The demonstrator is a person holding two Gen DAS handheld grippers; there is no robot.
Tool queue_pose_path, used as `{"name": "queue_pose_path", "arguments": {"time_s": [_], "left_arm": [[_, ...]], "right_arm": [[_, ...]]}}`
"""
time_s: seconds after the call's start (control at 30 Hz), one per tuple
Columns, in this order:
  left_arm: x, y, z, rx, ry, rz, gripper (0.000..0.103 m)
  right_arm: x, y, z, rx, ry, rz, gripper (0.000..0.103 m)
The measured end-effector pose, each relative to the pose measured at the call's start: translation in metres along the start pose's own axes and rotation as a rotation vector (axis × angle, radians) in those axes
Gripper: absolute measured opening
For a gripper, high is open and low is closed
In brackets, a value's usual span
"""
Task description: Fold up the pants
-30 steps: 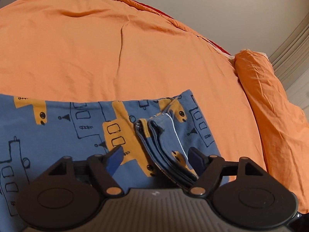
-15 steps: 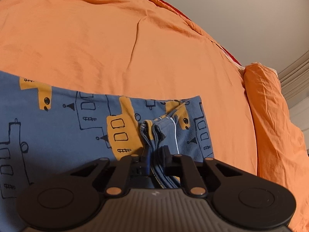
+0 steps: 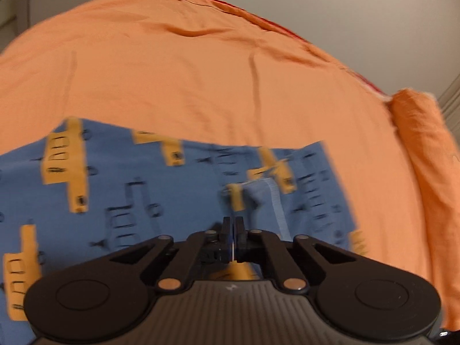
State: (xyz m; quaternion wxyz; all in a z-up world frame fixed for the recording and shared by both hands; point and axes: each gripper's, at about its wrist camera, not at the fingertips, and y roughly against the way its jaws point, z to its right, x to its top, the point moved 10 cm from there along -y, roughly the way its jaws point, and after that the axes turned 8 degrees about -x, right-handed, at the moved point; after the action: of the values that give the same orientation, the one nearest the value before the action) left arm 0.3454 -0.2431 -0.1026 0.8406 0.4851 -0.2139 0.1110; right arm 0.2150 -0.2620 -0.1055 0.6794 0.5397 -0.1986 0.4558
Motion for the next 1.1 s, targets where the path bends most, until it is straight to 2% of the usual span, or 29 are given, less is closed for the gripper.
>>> {"name": "queue_pose_path", "arguments": {"time_s": [0.03, 0.07, 0.17, 0.23, 0.3, 0.4, 0.5, 0.57, 0.63, 0.67, 0.7, 0.77, 0.8, 1.0, 1.1], "left_arm": [[-0.003, -0.002, -0.005, 0.026, -0.009, 0.006, 0.000], [-0.007, -0.001, -0.008, 0.016, -0.007, 0.021, 0.000], [-0.009, 0.003, -0.008, -0.030, 0.028, 0.068, 0.000], [-0.011, 0.003, -0.007, -0.080, 0.034, 0.070, 0.004], [-0.013, 0.006, -0.005, -0.150, 0.059, 0.060, 0.027], [-0.016, 0.010, -0.006, -0.244, 0.144, 0.051, 0.051], [-0.018, 0.008, -0.003, -0.319, 0.213, 0.037, 0.060], [-0.016, -0.001, 0.000, -0.341, 0.238, 0.028, 0.061], [-0.014, -0.009, 0.001, -0.325, 0.257, 0.018, 0.059], [-0.012, -0.014, 0.001, -0.306, 0.266, 0.012, 0.052], [-0.011, -0.017, 0.001, -0.279, 0.268, 0.007, 0.038], [-0.013, -0.023, -0.002, -0.213, 0.258, -0.011, 0.024], [-0.013, -0.023, -0.001, -0.211, 0.261, -0.011, 0.020], [-0.014, -0.018, 0.001, -0.214, 0.301, 0.004, 0.010], [-0.013, -0.010, 0.001, -0.171, 0.276, 0.008, 0.009]], "right_arm": [[-0.003, -0.005, -0.005, -0.001, 0.015, -0.012, 0.017], [-0.003, -0.008, -0.008, -0.007, 0.028, -0.007, 0.018], [-0.003, -0.009, -0.010, -0.006, 0.034, -0.002, 0.020], [-0.005, -0.009, -0.009, -0.002, 0.033, -0.001, 0.020], [-0.004, -0.007, -0.007, 0.000, 0.018, 0.005, 0.020], [0.000, -0.005, 0.005, 0.019, -0.070, 0.009, 0.018], [0.004, -0.001, 0.011, 0.035, -0.144, 0.015, 0.017], [0.004, -0.002, 0.011, 0.040, -0.149, 0.011, 0.017], [0.003, -0.002, 0.008, 0.038, -0.126, 0.007, 0.017], [0.001, -0.002, 0.006, 0.037, -0.116, 0.002, 0.017], [0.000, -0.003, 0.006, 0.036, -0.110, 0.001, 0.017], [-0.001, -0.002, 0.004, 0.032, -0.096, 0.001, 0.017], [-0.001, -0.002, 0.004, 0.030, -0.091, 0.001, 0.017], [-0.001, -0.004, 0.001, 0.015, -0.048, -0.005, 0.017], [0.002, -0.002, 0.002, -0.001, -0.055, 0.004, 0.017]]}}
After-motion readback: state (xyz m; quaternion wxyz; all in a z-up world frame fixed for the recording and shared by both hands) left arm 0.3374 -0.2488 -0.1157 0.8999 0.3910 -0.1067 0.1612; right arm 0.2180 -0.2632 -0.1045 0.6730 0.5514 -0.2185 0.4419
